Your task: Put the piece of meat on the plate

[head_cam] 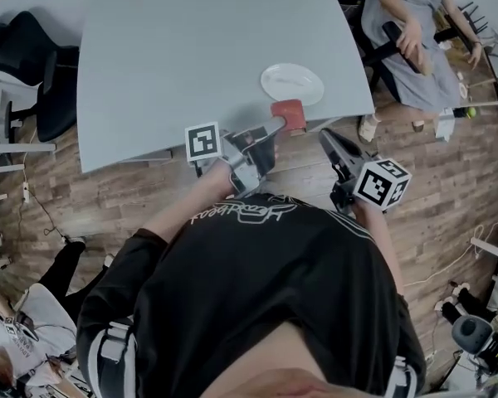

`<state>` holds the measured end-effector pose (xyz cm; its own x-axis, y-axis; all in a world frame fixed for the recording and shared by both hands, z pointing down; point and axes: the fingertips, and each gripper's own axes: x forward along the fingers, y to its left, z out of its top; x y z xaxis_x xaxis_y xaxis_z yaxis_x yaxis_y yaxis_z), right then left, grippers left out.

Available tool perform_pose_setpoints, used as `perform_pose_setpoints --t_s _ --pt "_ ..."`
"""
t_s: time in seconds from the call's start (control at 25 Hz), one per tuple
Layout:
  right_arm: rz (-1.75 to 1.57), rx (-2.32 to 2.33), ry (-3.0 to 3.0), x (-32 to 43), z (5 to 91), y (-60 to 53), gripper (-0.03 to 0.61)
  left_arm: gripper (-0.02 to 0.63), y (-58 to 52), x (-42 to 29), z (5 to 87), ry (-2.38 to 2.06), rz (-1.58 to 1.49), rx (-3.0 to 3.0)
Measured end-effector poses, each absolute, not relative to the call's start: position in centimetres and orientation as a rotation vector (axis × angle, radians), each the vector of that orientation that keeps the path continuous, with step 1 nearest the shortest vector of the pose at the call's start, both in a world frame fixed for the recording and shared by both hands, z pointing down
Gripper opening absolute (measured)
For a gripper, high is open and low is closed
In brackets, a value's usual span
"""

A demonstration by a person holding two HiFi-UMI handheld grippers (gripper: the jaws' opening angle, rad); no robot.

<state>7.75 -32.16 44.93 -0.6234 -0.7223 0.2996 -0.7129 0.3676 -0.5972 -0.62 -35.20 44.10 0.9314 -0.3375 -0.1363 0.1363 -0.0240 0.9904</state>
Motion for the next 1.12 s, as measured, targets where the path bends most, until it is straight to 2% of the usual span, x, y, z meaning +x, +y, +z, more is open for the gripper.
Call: perform_pose_setpoints --t_s 1.12 --pt "-1.314 -1.387 2.474 10.1 50.9 -37.2 0.020 0.081 -46.4 4.4 54.7 -0.424 -0.087 1.590"
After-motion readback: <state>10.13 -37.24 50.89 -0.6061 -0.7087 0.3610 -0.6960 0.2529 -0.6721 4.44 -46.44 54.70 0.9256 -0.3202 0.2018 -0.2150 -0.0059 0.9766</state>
